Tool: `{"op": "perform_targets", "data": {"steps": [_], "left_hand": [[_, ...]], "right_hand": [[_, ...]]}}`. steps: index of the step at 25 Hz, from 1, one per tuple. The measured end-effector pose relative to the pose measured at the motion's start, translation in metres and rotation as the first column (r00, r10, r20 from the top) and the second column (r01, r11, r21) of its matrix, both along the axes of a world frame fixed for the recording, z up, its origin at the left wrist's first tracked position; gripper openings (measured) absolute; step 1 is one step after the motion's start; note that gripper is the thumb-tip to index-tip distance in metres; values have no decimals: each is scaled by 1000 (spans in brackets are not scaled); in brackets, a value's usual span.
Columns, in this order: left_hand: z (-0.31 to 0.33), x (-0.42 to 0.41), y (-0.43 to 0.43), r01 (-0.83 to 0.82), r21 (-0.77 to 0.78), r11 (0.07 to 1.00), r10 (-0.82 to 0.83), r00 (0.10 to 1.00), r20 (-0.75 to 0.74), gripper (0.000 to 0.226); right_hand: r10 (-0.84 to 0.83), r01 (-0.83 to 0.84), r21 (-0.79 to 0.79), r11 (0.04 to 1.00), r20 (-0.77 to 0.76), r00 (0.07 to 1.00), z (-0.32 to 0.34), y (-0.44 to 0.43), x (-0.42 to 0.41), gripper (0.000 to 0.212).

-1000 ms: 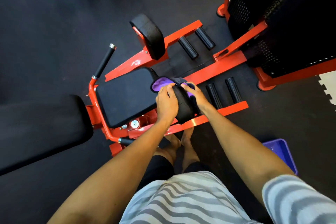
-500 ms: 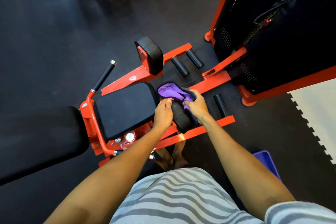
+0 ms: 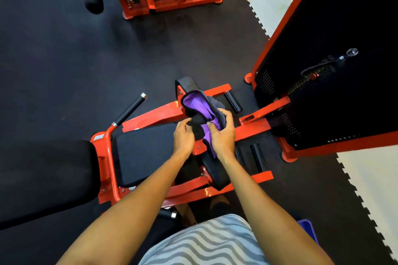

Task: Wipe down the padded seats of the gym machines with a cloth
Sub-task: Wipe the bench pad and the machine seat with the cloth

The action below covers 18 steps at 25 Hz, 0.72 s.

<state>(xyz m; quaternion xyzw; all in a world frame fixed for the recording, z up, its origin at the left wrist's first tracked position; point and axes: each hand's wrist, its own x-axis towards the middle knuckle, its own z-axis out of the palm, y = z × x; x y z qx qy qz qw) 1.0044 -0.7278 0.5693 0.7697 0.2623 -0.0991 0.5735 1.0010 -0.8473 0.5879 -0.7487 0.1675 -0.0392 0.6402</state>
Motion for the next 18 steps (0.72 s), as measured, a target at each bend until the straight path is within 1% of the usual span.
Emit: {"op": "perform_targets", "data": {"steps": [2, 3, 5, 7, 9, 10, 13, 15, 18], "left_hand": [[2, 26, 6, -39, 37, 999, 38, 999, 23, 38], [4, 38, 9, -55, 48, 997, 54, 998, 27, 41], [9, 62, 13, -94, 61, 994, 93, 995, 24, 46], [10, 84, 12, -112, 77, 991, 109, 993, 44, 45], [7, 105, 8, -151, 68, 986, 146, 987, 66, 44], [5, 114, 6, -176, 54, 983, 173, 983, 61, 44], [-2, 134, 4, -229, 47, 972, 227, 973, 35, 47], [-6, 141, 1, -253, 37, 967, 252, 968, 18, 47], [-5, 141, -6, -278, 5, 961, 277, 960, 45, 47]], "right_hand": [[12, -7, -52, 999, 82, 997, -2, 10, 28, 41], [42, -34, -80, 996, 99, 994, -6, 14, 41, 42], [144, -132, -139, 982, 86, 986, -16, 21, 66, 48], [261, -242, -256, 936, 43, 964, -30, 23, 84, 55], [361, -333, -383, 861, -1, 933, -44, 20, 105, 59], [408, -378, -422, 824, -21, 913, -49, 18, 115, 60], [542, -525, -459, 717, -105, 833, -53, 20, 149, 58], [572, -589, -460, 665, -194, 797, -49, 27, 183, 51], [582, -654, -490, 576, -315, 750, -40, 45, 230, 40]]}}
